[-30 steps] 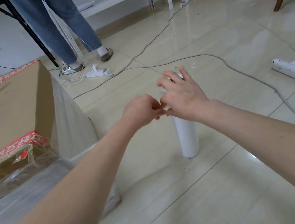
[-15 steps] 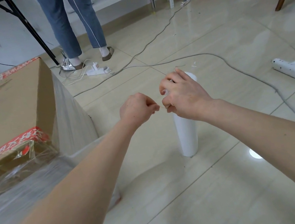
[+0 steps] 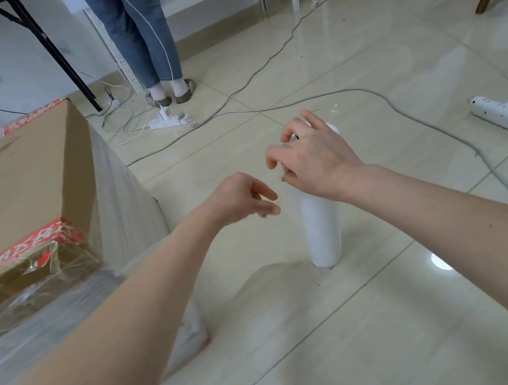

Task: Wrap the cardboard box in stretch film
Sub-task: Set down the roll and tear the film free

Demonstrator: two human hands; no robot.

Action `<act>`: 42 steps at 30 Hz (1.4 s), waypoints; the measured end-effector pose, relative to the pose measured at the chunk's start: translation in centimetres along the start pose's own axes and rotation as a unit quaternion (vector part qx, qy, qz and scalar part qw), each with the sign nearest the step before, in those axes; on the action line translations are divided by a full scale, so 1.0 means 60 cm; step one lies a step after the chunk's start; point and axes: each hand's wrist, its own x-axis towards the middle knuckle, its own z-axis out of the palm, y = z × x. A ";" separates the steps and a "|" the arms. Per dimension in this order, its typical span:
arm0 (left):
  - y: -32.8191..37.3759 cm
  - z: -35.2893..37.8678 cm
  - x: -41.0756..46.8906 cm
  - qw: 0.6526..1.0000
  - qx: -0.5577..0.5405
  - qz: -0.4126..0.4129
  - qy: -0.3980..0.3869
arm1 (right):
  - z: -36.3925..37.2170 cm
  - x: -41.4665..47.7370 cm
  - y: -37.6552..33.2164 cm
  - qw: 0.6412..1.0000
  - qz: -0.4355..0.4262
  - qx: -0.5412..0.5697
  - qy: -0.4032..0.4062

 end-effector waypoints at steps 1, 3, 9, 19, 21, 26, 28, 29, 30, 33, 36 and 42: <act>0.004 0.003 0.001 1.000 0.026 0.001 -0.009 | 0.003 0.000 0.004 1.000 0.001 0.003 0.025; 0.011 0.010 0.005 0.997 0.079 -0.007 -0.014 | 0.001 -0.003 0.016 0.997 0.065 0.024 0.035; 0.024 0.026 0.014 0.984 0.165 -0.039 0.054 | -0.018 0.000 0.030 0.974 0.213 0.021 -0.080; 0.015 0.026 0.007 0.982 0.166 -0.073 0.056 | -0.056 -0.012 0.050 0.965 0.157 0.051 -0.203; 0.016 0.028 0.006 0.981 0.171 -0.073 0.058 | -0.065 -0.012 0.044 0.966 0.151 0.038 -0.205; 0.019 0.035 0.000 0.981 0.171 -0.055 0.076 | -0.054 -0.003 -0.009 0.990 -0.008 -0.027 -0.139; 0.017 0.040 -0.003 0.981 0.169 -0.046 0.079 | -0.032 -0.008 -0.027 0.976 -0.034 -0.083 -0.197; 0.017 0.042 -0.004 0.982 0.167 -0.041 0.080 | -0.023 -0.010 -0.031 0.969 -0.037 -0.113 -0.217; 0.017 0.045 -0.005 0.983 0.160 -0.038 0.080 | -0.017 -0.011 -0.035 0.964 -0.037 -0.136 -0.227; 0.013 0.053 -0.009 0.988 0.122 -0.044 0.080 | -0.007 -0.007 -0.049 0.951 -0.047 -0.171 -0.254; 0.005 0.052 -0.013 0.992 0.088 -0.046 0.083 | 0.008 -0.005 -0.064 0.944 -0.048 -0.188 -0.268; 0.005 0.053 -0.011 0.994 0.054 -0.043 0.084 | 0.027 -0.011 -0.050 0.954 -0.066 -0.201 -0.214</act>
